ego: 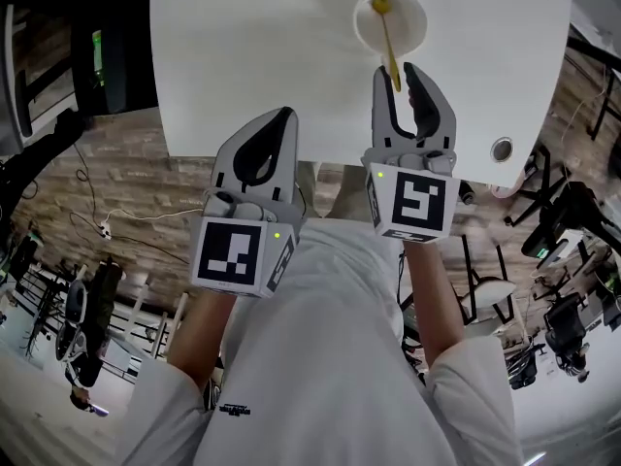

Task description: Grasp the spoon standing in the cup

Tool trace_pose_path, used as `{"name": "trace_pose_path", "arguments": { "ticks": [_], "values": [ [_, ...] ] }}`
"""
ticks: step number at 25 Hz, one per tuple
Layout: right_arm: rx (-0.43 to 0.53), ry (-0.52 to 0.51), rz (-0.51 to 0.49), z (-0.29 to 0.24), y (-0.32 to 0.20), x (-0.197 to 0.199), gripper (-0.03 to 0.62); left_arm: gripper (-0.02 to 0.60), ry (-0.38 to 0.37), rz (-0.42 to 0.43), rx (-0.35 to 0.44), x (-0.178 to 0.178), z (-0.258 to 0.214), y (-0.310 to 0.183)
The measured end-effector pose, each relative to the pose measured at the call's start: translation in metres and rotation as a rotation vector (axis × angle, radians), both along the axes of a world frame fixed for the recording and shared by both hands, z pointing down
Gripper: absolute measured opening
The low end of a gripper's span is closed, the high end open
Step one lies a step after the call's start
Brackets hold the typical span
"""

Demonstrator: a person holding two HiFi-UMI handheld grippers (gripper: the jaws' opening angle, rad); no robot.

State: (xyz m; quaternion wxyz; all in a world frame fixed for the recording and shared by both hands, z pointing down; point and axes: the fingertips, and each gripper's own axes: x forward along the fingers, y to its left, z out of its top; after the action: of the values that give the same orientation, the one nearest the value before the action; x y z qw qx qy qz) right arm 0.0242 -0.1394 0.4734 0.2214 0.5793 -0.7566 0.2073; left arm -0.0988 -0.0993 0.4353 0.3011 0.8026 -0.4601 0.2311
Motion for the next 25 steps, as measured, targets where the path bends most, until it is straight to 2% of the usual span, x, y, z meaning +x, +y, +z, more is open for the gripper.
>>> {"name": "trace_pose_path", "arguments": {
  "ticks": [5, 7, 9, 19, 25],
  "values": [
    [-0.026, 0.021, 0.013, 0.011, 0.0, 0.002, 0.112, 0.002, -0.019, 0.033, -0.002, -0.003, 0.003, 0.003],
    [-0.021, 0.031, 0.027, 0.014, -0.001, 0.006, 0.063, 0.002, -0.024, 0.035, 0.001, -0.005, 0.003, 0.003],
    [-0.026, 0.042, 0.026, 0.013, -0.001, 0.009, 0.044, 0.002, -0.025, 0.026, 0.001, -0.007, 0.002, 0.004],
    [-0.012, 0.05, 0.01, 0.003, 0.002, 0.013, 0.041, 0.002, -0.011, 0.025, 0.015, 0.002, -0.005, 0.008],
    [0.046, 0.043, 0.003, -0.018, 0.001, 0.018, 0.04, 0.002, -0.004, 0.033, 0.034, 0.006, -0.015, 0.009]
  ]
}}
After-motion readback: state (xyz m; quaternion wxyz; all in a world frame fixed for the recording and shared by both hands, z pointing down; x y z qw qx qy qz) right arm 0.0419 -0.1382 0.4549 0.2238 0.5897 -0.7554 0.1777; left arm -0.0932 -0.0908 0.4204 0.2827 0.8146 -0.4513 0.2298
